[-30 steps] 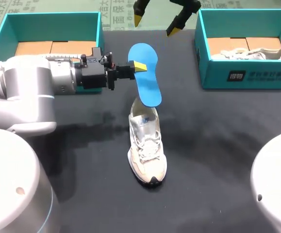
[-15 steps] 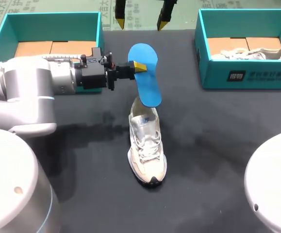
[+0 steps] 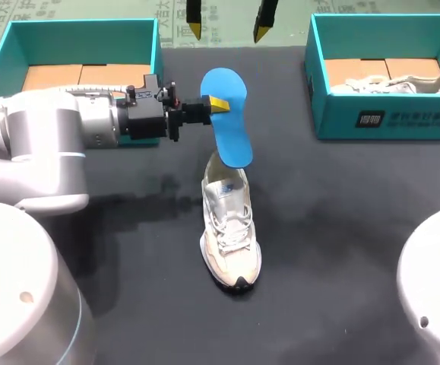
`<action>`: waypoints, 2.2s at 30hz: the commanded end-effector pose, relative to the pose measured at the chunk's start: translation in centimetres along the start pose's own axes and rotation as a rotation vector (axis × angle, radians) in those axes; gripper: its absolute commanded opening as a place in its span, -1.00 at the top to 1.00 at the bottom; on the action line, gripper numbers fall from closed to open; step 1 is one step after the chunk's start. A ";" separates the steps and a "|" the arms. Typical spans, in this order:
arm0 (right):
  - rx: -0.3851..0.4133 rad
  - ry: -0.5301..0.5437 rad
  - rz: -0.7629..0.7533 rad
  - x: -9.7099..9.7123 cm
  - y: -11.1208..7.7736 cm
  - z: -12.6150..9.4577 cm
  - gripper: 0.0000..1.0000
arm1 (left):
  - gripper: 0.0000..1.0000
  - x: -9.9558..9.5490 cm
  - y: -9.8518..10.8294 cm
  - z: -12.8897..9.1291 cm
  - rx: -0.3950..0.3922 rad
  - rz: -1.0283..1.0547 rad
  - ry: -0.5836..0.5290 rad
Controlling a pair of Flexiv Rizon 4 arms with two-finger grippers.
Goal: Take the shoe out of the shoebox, open the shoe tongue, remove and reinsert the insole, then place the shoe into the shoebox
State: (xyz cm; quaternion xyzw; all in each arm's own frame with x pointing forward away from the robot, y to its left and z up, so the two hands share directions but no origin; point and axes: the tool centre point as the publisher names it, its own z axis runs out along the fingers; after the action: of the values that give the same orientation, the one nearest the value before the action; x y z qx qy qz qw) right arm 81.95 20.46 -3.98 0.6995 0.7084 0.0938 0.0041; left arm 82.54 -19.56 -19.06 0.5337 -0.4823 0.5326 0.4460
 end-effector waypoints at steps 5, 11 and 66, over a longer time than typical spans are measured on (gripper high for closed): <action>-0.002 0.693 0.067 -3.4 -0.5 0.6 -1.00 | 1.00 0.0 0.0 0.0 0.000 0.000 -0.002; -0.018 0.861 0.088 -4.4 -0.6 -0.2 -1.00 | 1.00 0.0 0.0 0.0 0.000 0.000 -0.002; 0.007 1.396 0.258 -8.0 -0.3 5.2 -1.00 | 1.00 0.5 -0.6 -0.8 0.044 0.233 -0.001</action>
State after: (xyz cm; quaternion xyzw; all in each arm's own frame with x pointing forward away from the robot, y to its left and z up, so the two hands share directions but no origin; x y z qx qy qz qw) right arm 82.28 13.06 -10.54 0.5475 0.4520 0.5268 -0.4673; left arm 83.33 -19.04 -18.69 0.4936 -0.5234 0.5721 0.3937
